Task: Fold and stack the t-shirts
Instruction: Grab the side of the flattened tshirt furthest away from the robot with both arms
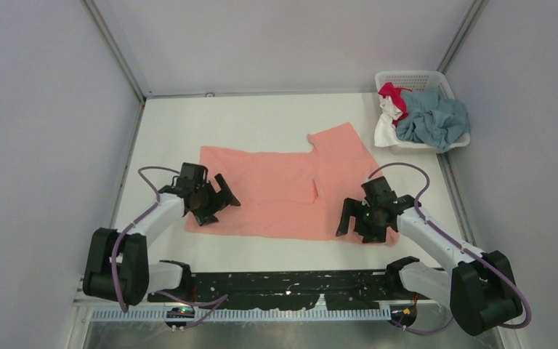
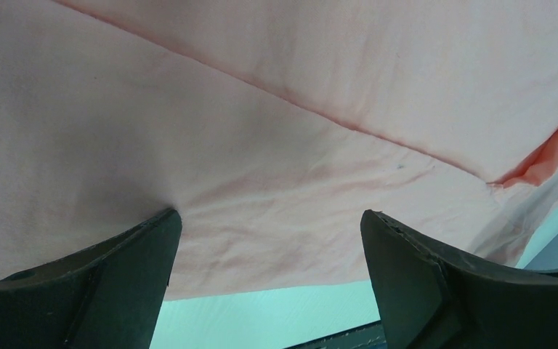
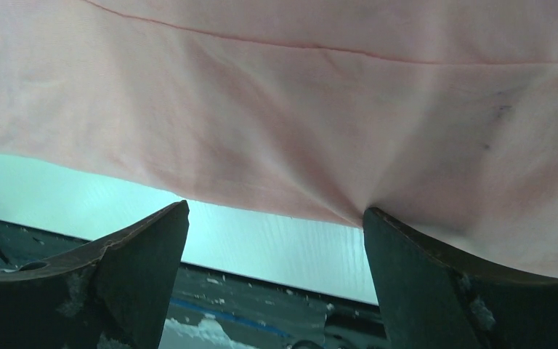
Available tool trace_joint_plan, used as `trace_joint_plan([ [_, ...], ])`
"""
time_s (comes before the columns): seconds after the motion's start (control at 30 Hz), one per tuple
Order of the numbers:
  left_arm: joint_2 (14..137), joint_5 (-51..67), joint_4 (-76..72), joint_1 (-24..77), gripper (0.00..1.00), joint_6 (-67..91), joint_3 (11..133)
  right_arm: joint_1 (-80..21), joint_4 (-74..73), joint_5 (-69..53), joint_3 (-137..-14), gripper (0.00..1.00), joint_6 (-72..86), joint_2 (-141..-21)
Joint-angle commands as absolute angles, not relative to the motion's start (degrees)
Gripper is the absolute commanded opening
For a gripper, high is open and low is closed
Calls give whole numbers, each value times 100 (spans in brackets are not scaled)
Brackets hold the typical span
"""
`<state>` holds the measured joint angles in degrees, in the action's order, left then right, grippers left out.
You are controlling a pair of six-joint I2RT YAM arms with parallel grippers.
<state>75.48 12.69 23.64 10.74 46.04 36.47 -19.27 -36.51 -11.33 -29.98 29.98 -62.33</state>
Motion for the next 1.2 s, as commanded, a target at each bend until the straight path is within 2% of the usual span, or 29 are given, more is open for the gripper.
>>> trace_joint_plan([
  [0.0, 7158, 1103, 3782, 1178, 99, 4700, 2730, -2025, -4943, -1310, -2847, 95, 3128, -5931],
  [0.2, 6163, 1585, 4149, 1381, 100, 5114, 2110, -2129, -5291, -1302, -2802, 95, 3061, -5739],
  [0.43, 5156, 905, 5335, 1460, 100, 5219, 2298, -2138, -5395, -1183, -3358, 95, 2786, -5484],
  [0.6, 5377, 313, 5412, 1459, 100, 4857, 3521, -2136, -4999, -791, -4241, 95, 2302, -5173],
  [0.73, 5907, 51, 4975, 1300, 100, 4333, 4775, -2136, -3406, -448, -4554, 95, 2435, -5190],
  [0.87, 6927, -197, 4503, 511, 100, 4024, 5644, -2119, -1338, -366, -4587, 95, 2617, -5924],
  [0.9, 7169, -122, 4362, 284, 100, 4001, 5827, -2114, -923, -398, -4710, 95, 2578, -6438],
  [1.0, 8080, -100, 4195, -314, 100, 3846, 6577, -2116, -1506, -252, -6298, 95, 1957, -7723],
  [1.07, 8702, -59, 4282, -571, 100, 3765, 7071, -2087, -2093, -52, -7401, 95, 1773, -9032],
  [1.17, 9499, -158, 4381, -862, 100, 3853, 7600, -2018, -2174, 265, -8624, 95, 1635, -10063],
])
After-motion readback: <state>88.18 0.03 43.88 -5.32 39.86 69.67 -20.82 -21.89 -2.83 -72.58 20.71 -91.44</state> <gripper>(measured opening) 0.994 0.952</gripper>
